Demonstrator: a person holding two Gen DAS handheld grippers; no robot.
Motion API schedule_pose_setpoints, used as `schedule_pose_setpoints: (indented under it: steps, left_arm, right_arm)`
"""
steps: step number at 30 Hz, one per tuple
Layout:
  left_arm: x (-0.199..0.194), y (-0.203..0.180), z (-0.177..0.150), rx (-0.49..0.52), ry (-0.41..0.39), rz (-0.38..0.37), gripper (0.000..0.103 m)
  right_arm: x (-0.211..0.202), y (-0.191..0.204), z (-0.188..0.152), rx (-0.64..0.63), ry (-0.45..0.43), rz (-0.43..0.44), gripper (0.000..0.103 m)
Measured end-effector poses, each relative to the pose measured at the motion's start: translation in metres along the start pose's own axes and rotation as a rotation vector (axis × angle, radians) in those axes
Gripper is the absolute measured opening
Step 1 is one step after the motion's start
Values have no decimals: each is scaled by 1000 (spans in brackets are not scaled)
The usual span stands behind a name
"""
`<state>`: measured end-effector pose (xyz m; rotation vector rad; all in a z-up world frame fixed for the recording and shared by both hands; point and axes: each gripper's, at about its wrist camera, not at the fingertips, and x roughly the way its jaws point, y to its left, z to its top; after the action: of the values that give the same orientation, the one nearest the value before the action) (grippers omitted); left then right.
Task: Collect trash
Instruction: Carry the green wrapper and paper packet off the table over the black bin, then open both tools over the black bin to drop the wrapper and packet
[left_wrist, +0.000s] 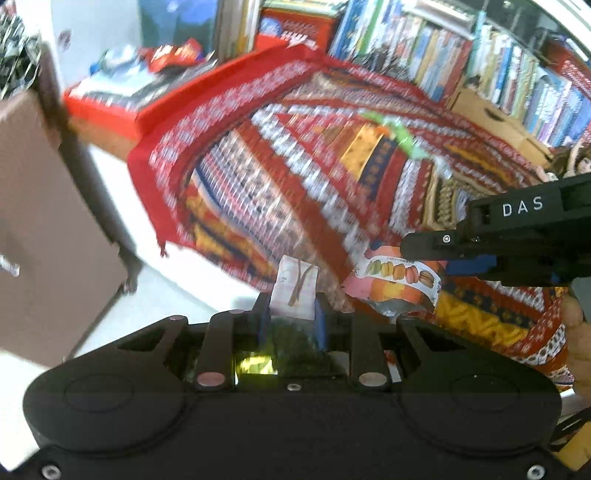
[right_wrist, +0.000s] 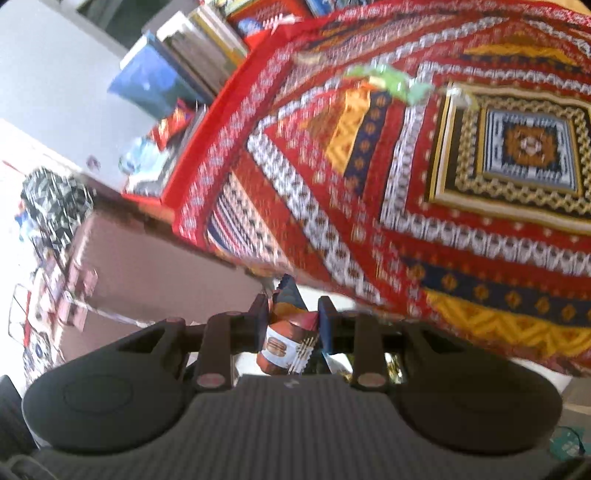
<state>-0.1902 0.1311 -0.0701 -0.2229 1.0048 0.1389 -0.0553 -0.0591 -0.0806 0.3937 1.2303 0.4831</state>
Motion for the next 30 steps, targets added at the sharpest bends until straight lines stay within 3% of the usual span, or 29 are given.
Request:
schedule_pose_setpoints:
  steps: [15, 26, 29, 30]
  left_arm:
    - [61, 32, -69, -130, 204, 24, 23]
    - [86, 32, -78, -124, 247, 27, 23]
    - [92, 31, -77, -121, 252, 29, 25]
    - [92, 31, -78, -120, 251, 33, 30]
  right_arm:
    - [69, -1, -45, -102, 133, -101, 34]
    - [99, 1, -50, -130, 172, -136, 38]
    - [106, 3, -48, -146, 174, -146, 45]
    - [107, 4, -48, -149, 172, -149, 52]
